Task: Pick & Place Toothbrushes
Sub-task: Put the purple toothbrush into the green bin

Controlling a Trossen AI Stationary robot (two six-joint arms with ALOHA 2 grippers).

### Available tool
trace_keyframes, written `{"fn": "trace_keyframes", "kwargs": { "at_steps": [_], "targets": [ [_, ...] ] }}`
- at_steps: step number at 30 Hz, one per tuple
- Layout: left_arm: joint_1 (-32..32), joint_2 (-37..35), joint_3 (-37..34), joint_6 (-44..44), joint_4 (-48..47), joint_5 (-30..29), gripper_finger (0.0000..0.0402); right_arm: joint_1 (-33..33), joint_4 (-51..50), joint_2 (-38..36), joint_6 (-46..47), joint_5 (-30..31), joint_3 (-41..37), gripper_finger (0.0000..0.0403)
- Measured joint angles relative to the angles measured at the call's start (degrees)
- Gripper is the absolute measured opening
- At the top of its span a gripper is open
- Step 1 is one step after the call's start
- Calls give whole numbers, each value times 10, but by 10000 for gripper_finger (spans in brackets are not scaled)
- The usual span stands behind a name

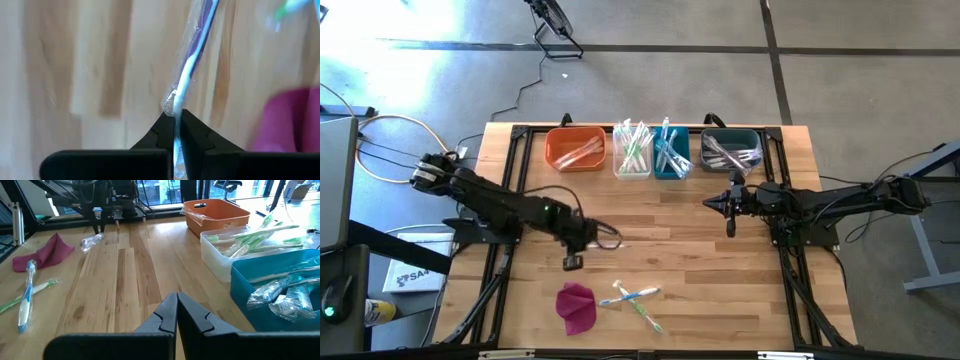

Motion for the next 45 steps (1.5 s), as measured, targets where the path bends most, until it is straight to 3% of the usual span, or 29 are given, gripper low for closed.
{"fn": "trace_keyframes", "kwargs": {
  "at_steps": [8,16,22,28,32,39,45],
  "targets": [
    [94,-2,1,111,145,19,4,0,14,0,0,0,0,4],
    [169,0,1,143,296,22,4,0,23,0,3,-2,0,4],
    [193,3,1,143,365,22,10,0,44,0,5,-36,0,4],
    [191,3,1,172,418,25,12,0,134,37,33,-48,0,10],
    [191,3,1,172,419,24,12,0,194,96,32,-47,0,39],
    [191,23,1,165,426,24,5,0,381,204,30,-44,0,124],
    [191,79,2,151,506,37,6,0,469,273,30,-58,0,162]
  ]
}}
